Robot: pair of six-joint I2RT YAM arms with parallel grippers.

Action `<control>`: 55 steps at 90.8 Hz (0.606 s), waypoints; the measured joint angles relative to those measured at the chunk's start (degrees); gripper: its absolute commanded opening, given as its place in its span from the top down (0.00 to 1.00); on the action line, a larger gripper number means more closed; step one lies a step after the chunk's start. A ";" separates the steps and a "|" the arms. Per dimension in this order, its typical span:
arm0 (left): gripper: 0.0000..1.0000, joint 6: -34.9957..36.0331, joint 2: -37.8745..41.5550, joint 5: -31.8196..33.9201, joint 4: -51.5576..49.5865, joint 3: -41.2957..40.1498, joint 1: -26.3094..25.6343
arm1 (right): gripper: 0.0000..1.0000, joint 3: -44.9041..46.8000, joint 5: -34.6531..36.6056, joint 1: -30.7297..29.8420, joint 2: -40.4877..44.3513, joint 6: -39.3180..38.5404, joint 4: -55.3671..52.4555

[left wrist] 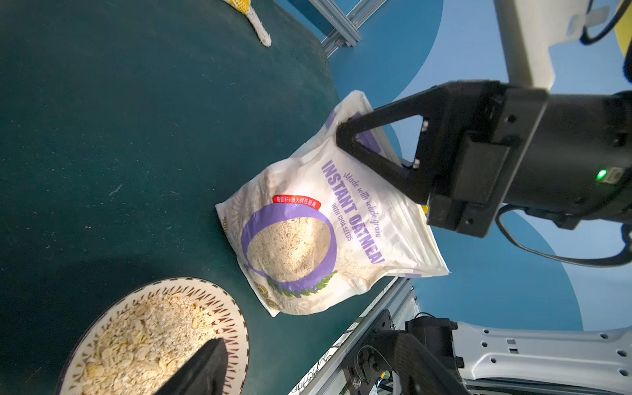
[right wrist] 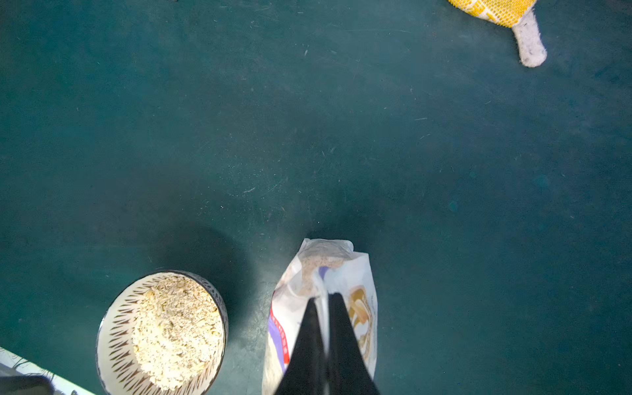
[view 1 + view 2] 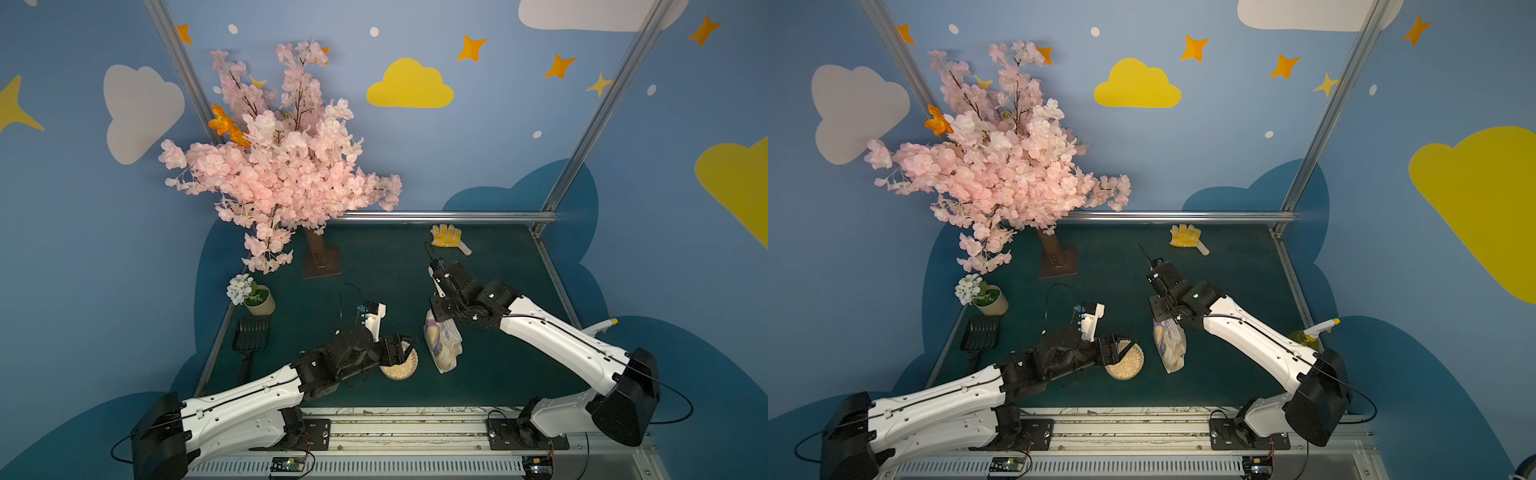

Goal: Pour the oats into the breakfast bowl
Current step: Close the oats bag at the center of the board.

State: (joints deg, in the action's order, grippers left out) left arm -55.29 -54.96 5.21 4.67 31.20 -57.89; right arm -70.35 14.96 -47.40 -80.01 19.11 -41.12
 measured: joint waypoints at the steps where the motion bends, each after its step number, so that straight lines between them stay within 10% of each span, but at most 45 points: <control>1: 0.19 0.00 0.00 0.00 0.00 0.00 0.00 | 1.00 0.00 -0.02 0.00 0.02 0.00 0.02; 13: 0.18 0.07 0.00 0.24 -0.28 0.00 0.00 | 0.62 0.61 -0.24 0.07 1.27 0.07 0.61; 20: 0.18 0.24 0.02 0.37 -0.52 0.00 0.00 | 0.58 0.70 -0.20 0.07 2.47 0.11 2.16; 45: 0.18 0.70 0.55 0.57 -1.29 0.00 0.00 | 0.70 0.94 -1.03 0.70 0.63 0.15 5.44; 51: 0.18 0.72 0.74 0.63 -1.38 0.00 0.00 | 1.00 0.85 -1.16 0.81 -0.92 -0.07 5.31; 55: 0.18 0.81 0.96 0.68 -1.51 0.00 0.00 | 1.00 0.63 -1.11 0.87 -1.88 -0.11 5.14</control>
State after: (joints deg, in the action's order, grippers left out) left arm -54.48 -54.00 5.89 3.16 31.20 -57.89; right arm -69.71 13.85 -46.52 -81.89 19.00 -35.99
